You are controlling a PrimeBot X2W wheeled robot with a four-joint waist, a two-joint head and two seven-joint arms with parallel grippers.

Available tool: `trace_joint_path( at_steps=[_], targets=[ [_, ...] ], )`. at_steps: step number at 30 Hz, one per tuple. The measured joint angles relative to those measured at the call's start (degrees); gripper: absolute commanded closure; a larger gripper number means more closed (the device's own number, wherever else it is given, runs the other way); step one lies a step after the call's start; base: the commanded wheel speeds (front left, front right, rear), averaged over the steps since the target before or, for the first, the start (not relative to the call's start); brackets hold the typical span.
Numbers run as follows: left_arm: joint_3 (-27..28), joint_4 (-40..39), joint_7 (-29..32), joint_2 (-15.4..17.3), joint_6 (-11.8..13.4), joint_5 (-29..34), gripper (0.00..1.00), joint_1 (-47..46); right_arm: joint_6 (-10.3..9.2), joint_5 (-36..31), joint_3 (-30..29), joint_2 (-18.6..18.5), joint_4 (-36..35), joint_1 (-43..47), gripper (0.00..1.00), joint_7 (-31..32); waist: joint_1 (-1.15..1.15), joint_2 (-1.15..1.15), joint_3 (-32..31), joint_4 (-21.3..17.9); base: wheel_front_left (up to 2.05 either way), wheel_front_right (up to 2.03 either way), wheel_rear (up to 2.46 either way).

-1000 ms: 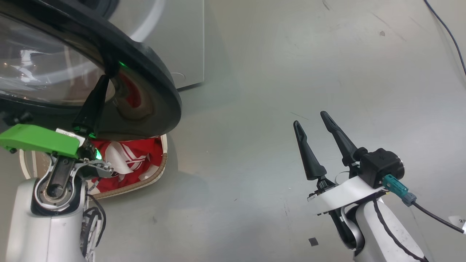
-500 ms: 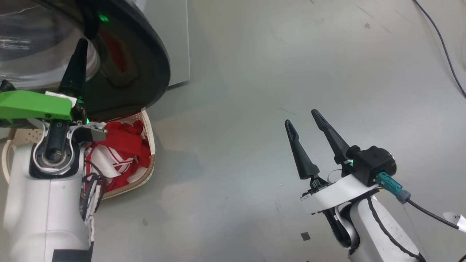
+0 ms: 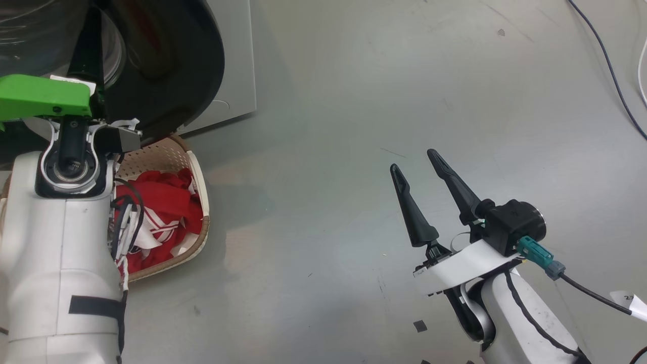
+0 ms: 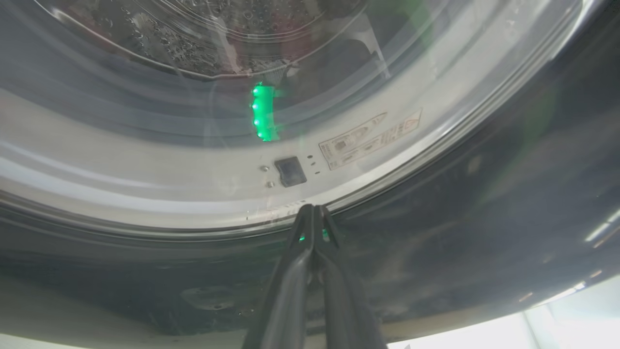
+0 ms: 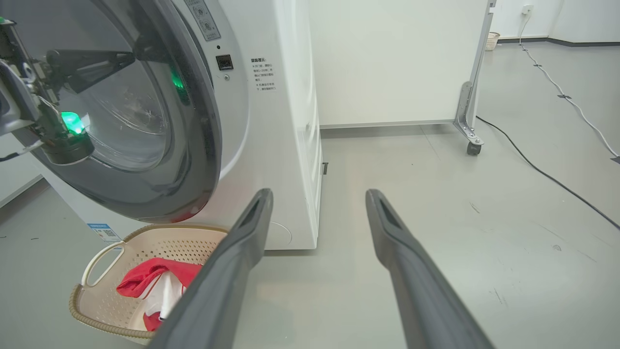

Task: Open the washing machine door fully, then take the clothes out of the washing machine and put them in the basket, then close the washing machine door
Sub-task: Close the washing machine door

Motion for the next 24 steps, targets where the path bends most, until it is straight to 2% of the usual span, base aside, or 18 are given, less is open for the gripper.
trace_joint_path(
  at_steps=[12, 24],
  targets=[
    [-1.6, 6.4, -1.7, 0.0, 0.3, 1.4, 1.00, -4.7, 0.00, 0.0, 0.7, 0.0, 0.7, -0.3, 0.00, 0.0, 0.00, 0.00, 0.0, -0.1, 0.00, 0.00, 0.00],
    [-2.7, 7.3, -1.2, -0.4, -0.3, -0.6, 1.00, -1.3, -0.14, -0.5, -1.3, 0.0, 1.5, -0.2, 0.00, 0.0, 0.00, 0.00, -1.7, 2.7, 0.00, 0.00, 0.00]
  ],
)
